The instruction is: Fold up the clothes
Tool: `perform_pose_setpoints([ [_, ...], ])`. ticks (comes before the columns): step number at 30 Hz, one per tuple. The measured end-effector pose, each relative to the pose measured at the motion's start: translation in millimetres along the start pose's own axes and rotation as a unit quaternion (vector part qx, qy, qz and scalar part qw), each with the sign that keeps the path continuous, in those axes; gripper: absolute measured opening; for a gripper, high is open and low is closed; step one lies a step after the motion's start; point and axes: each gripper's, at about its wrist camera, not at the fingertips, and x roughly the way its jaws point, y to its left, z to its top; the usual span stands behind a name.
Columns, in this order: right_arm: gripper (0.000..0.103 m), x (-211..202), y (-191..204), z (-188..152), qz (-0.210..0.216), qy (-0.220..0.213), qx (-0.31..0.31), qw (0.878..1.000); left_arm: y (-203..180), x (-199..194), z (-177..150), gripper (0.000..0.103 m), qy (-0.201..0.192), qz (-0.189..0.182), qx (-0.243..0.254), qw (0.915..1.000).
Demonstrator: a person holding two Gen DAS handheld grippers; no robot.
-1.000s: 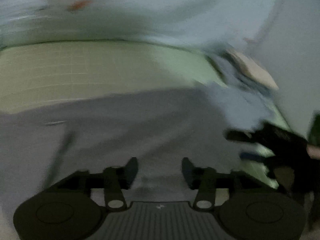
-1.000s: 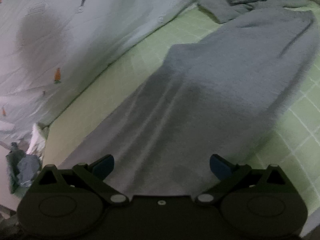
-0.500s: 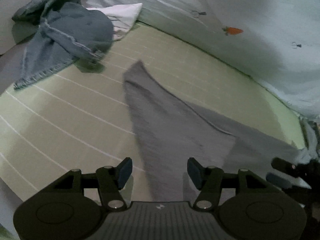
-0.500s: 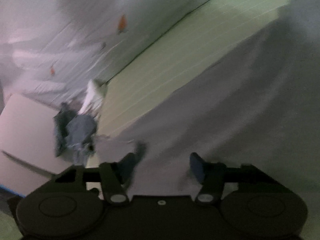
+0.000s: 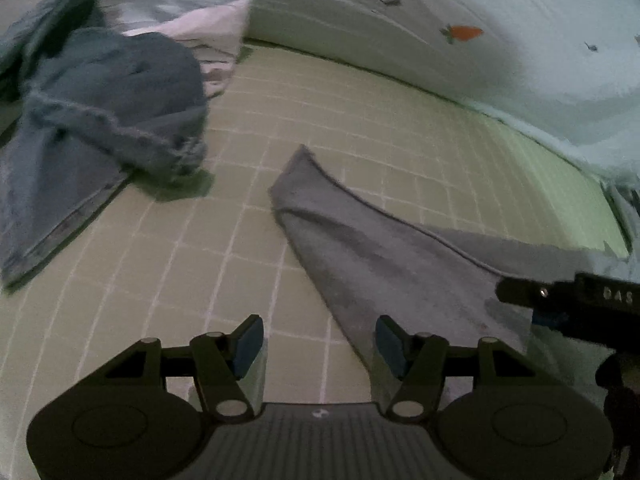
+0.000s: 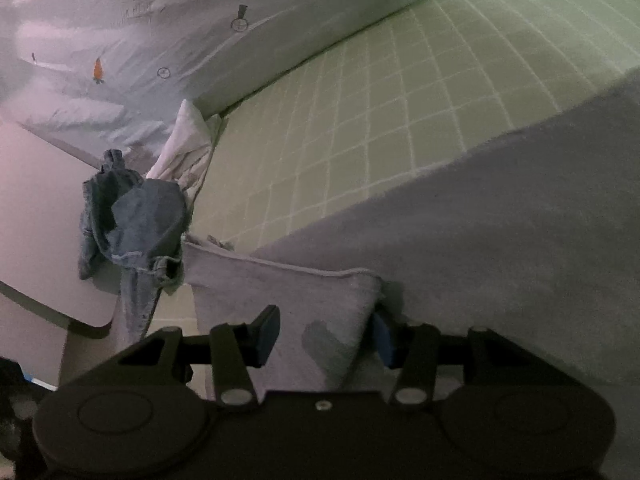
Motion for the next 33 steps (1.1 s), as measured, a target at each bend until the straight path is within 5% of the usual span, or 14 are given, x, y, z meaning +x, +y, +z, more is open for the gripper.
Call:
perform_pose_setpoints([
  [2,0.044,4.9,6.0,3.2,-0.008,-0.002,-0.011,1.000,-0.8,8.3,6.5,0.063,0.003,-0.010,0.015,0.9998],
  [6,0.006,15.2,7.6,8.3,-0.010,0.012,-0.015,1.000,-2.1,22.0,18.5,0.063,0.003,-0.016,0.022,0.9996],
  [15,0.003,-29.1,9.4,5.9,0.017,-0.062,-0.035,0.997,-21.8,18.5,10.0,0.063,-0.003,-0.005,0.038,0.9993],
  [33,0.003,-167.1,-51.9,-36.4,-0.115,-0.138,-0.118,0.977,-156.5,18.1,-49.6,0.068,0.022,-0.014,0.099,0.9947],
])
